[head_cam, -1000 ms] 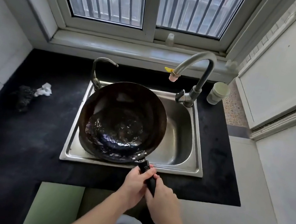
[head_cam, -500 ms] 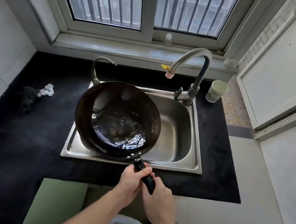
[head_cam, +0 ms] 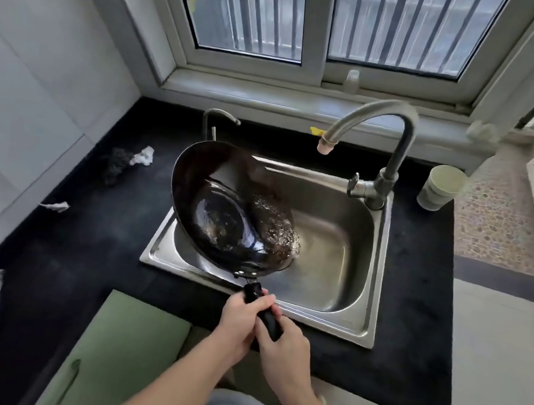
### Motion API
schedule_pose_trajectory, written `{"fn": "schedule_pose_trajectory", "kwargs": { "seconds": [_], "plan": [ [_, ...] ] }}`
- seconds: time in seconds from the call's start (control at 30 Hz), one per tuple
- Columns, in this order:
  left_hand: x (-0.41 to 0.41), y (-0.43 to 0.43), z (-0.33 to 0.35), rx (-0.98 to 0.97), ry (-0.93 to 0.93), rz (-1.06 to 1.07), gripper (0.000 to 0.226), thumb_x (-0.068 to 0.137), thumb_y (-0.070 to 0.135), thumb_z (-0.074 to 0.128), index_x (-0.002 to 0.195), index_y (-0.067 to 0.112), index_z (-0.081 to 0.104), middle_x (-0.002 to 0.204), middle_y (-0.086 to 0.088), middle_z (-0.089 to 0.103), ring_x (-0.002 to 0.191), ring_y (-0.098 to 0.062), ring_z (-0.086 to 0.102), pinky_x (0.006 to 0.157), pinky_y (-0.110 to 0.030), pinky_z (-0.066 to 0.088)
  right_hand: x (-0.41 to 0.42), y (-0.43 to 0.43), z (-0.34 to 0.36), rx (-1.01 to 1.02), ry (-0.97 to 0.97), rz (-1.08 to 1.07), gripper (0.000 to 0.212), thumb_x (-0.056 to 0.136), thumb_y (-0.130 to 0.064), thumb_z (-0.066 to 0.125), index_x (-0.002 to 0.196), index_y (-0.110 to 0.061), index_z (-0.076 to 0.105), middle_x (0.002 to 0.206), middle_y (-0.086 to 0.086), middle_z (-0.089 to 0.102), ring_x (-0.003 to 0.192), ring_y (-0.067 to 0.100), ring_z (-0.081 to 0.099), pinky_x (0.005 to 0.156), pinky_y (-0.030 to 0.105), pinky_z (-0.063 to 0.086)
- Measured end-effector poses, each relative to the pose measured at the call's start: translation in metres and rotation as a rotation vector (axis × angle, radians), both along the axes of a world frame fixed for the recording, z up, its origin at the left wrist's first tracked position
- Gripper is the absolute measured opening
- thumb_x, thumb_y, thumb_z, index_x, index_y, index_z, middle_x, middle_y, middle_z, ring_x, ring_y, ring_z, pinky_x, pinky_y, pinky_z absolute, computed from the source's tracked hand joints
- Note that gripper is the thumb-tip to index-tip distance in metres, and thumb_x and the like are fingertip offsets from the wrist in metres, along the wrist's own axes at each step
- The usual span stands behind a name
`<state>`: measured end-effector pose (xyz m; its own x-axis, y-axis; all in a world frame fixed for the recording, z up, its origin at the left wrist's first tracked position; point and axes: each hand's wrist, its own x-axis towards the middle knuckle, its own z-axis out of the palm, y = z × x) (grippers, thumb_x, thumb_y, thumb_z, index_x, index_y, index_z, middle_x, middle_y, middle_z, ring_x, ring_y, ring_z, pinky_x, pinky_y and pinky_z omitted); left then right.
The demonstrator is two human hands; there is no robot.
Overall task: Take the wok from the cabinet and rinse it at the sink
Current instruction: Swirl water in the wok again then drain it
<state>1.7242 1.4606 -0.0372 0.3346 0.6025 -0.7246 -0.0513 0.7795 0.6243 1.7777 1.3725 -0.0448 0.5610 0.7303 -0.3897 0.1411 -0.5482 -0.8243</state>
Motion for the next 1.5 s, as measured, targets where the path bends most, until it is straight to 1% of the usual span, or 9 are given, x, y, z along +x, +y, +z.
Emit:
{"fn": "schedule_pose_trajectory", "kwargs": {
  "seconds": [0.07,0.2,0.27,0.37,0.53,0.67,1.0,1.2,1.5],
  "plan": [
    [0.003,-0.002,0.0,0.011,0.008,0.044,0.012,0.091,-0.006,0.058,0.093,0.004,0.052,0.065,-0.012,0.058,0.061,-0.022,0.06,0.067,-0.034,0.054,0.004,0.0,-0.001,0.014,0.0,0.03,0.047,0.09,-0.04,0.065,0.133,-0.019,0.062,0.119,-0.005,0.072,0.108,0.008,0.064,0.093,0.02,0.049],
    [0.006,-0.006,0.003,0.052,0.024,0.089,0.007,0.091,-0.005,0.059,0.091,0.001,0.055,0.063,-0.013,0.06,0.06,-0.023,0.06,0.066,-0.034,0.055,0.011,-0.002,-0.001,0.042,0.013,0.077,0.041,0.091,-0.038,0.066,0.127,-0.02,0.066,0.11,-0.009,0.072,0.096,0.002,0.062,0.076,0.004,0.042],
    [0.006,-0.009,0.005,0.065,0.024,0.12,0.006,0.09,-0.004,0.06,0.094,-0.002,0.057,0.065,-0.014,0.061,0.06,-0.023,0.061,0.063,-0.032,0.056,0.014,-0.003,-0.002,0.051,0.008,0.096,0.036,0.091,-0.039,0.066,0.121,-0.02,0.069,0.103,-0.01,0.073,0.091,0.001,0.063,0.073,0.005,0.041],
    [0.005,-0.012,0.005,0.071,0.026,0.164,0.009,0.089,-0.003,0.062,0.098,-0.006,0.06,0.072,-0.015,0.065,0.062,-0.023,0.064,0.063,-0.031,0.057,0.015,-0.005,-0.004,0.039,0.033,0.114,0.025,0.091,-0.04,0.066,0.1,-0.018,0.074,0.082,-0.012,0.068,0.074,0.001,0.062,0.062,0.008,0.043],
    [0.002,-0.017,0.004,0.079,0.083,0.191,0.01,0.089,-0.001,0.063,0.099,-0.004,0.064,0.077,-0.014,0.068,0.069,-0.021,0.067,0.066,-0.031,0.058,0.014,-0.007,-0.006,0.041,0.17,0.088,0.022,0.089,-0.04,0.068,0.087,-0.019,0.074,0.073,-0.005,0.071,0.063,0.006,0.063,0.056,0.014,0.042],
    [-0.002,-0.021,0.003,0.077,0.117,0.172,0.006,0.089,0.001,0.065,0.095,-0.002,0.065,0.073,-0.012,0.066,0.064,-0.02,0.066,0.066,-0.032,0.057,0.012,-0.01,-0.006,0.036,0.254,0.082,0.02,0.09,-0.039,0.068,0.084,-0.02,0.072,0.068,-0.003,0.07,0.054,0.003,0.056,0.049,0.013,0.039],
    [-0.008,-0.033,-0.002,0.076,0.144,0.219,0.006,0.087,-0.003,0.065,0.093,-0.002,0.065,0.073,-0.012,0.064,0.068,-0.021,0.065,0.068,-0.033,0.059,0.01,-0.022,-0.007,0.044,0.227,0.16,0.019,0.091,-0.038,0.067,0.083,-0.02,0.068,0.062,-0.007,0.062,0.051,0.003,0.055,0.046,0.012,0.038],
    [-0.012,-0.034,-0.001,0.095,0.122,0.195,0.007,0.087,-0.002,0.066,0.092,-0.001,0.063,0.073,-0.012,0.062,0.066,-0.019,0.065,0.065,-0.032,0.059,0.009,-0.025,-0.006,0.056,0.362,0.158,0.024,0.09,-0.04,0.068,0.076,-0.021,0.068,0.053,-0.004,0.059,0.045,0.009,0.05,0.046,0.027,0.041],
    [-0.017,-0.033,0.002,0.099,0.129,0.119,0.011,0.088,0.002,0.067,0.098,-0.001,0.064,0.08,-0.014,0.063,0.076,-0.023,0.065,0.068,-0.033,0.057,0.01,-0.03,0.002,0.071,0.552,0.133,0.03,0.094,-0.035,0.064,0.085,-0.006,0.065,0.053,0.005,0.053,0.036,0.014,0.044,0.034,0.024,0.036]
  ]
}}
